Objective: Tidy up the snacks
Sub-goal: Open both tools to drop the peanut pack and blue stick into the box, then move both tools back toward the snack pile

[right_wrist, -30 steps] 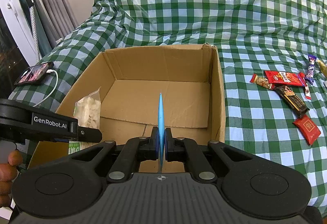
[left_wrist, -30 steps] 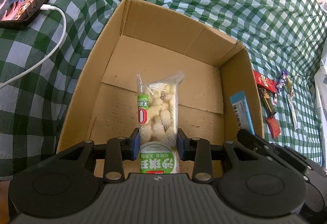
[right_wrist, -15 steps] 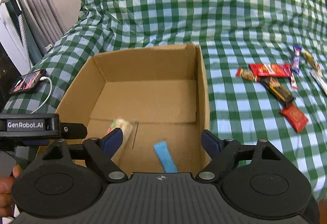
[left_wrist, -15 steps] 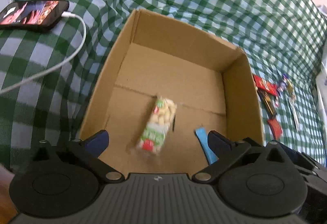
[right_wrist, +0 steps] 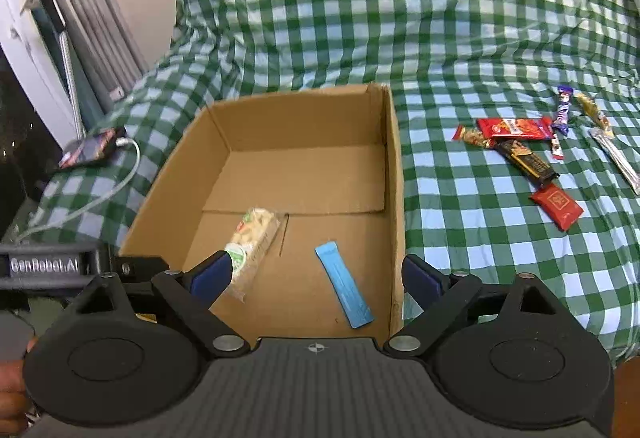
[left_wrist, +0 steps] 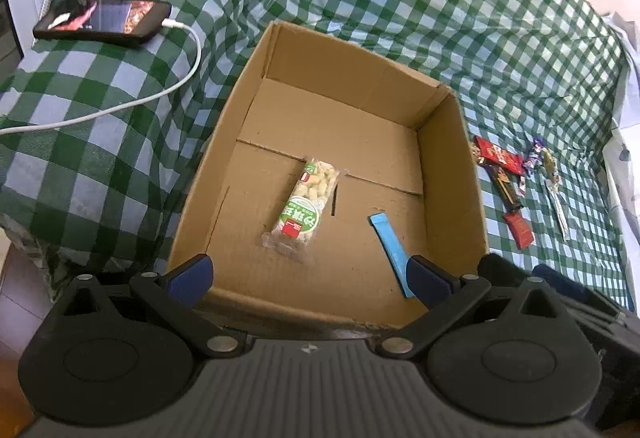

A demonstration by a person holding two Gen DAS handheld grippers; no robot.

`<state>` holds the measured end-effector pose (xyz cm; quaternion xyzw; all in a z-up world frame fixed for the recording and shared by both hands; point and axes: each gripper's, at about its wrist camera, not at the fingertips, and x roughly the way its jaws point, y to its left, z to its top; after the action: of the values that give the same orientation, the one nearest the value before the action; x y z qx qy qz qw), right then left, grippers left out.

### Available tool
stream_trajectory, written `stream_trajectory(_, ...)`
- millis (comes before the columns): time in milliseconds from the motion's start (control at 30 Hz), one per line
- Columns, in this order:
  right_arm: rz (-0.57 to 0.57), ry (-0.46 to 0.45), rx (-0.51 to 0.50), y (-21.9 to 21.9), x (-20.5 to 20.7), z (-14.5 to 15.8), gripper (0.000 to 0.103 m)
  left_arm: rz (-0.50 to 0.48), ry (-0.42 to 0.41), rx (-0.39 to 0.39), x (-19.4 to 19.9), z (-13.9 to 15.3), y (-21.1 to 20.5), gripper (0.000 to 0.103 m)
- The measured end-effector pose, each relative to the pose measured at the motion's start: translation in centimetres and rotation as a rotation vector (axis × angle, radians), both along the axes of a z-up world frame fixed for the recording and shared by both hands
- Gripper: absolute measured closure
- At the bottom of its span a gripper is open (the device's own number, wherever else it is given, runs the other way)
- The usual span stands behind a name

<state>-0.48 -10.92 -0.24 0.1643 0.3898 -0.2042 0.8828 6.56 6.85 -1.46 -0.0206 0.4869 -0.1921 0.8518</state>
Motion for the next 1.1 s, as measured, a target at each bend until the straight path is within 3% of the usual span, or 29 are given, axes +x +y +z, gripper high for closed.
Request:
stream_trajectory(500,-0.021,-0.08,-0.056,2.0,-4.7,3.0,0.008,-0.016,-0.099,-0.029,-4.7,3.4,1.1,0.0)
stream_trajectory(1100,-0.051,-0.152,-0.061,2.6,-8.6,4.4,0.006,-0.036,-0.153,-0.017,-7.3,5.1,0.8,0.0)
